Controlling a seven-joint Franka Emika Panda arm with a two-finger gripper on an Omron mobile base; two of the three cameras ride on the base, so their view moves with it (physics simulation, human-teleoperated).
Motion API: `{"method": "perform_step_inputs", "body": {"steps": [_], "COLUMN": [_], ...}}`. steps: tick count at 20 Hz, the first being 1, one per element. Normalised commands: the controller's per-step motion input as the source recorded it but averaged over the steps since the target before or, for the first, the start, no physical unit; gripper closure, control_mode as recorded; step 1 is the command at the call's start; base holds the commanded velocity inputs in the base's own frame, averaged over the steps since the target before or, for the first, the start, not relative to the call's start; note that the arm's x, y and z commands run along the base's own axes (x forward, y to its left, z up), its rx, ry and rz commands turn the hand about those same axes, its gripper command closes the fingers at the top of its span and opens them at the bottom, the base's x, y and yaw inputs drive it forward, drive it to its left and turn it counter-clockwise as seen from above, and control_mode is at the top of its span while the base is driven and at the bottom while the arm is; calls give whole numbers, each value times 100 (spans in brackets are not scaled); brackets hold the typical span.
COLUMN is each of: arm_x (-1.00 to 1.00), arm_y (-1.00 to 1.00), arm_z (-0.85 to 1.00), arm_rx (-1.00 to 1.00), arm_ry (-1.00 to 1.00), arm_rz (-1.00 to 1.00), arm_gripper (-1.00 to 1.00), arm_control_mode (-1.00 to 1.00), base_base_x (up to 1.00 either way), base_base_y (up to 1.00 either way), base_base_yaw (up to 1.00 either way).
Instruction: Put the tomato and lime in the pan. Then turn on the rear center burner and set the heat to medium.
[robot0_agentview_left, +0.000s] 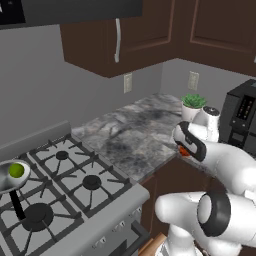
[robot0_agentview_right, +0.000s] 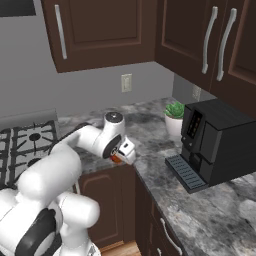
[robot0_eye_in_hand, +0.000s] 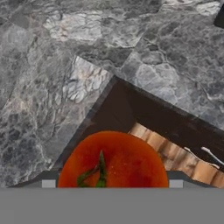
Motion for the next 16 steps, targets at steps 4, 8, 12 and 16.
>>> {"method": "perform_step_inputs", "body": {"steps": [4, 8, 12, 16], "arm_x": [0, 0, 0, 0], "arm_y": [100, 100, 100, 100], "arm_z": [2, 0, 1, 1], "arm_rx": [0, 0, 0, 0], "arm_ry": [-16, -13, -11, -10], "arm_rz": [27, 32, 32, 31], "arm_gripper": [100, 100, 100, 100], "arm_control_mode": [-100, -100, -100, -100], "base_base_x": [0, 0, 0, 0], "base_base_y": [0, 0, 0, 0], "base_base_yaw": [0, 0, 0, 0]}}
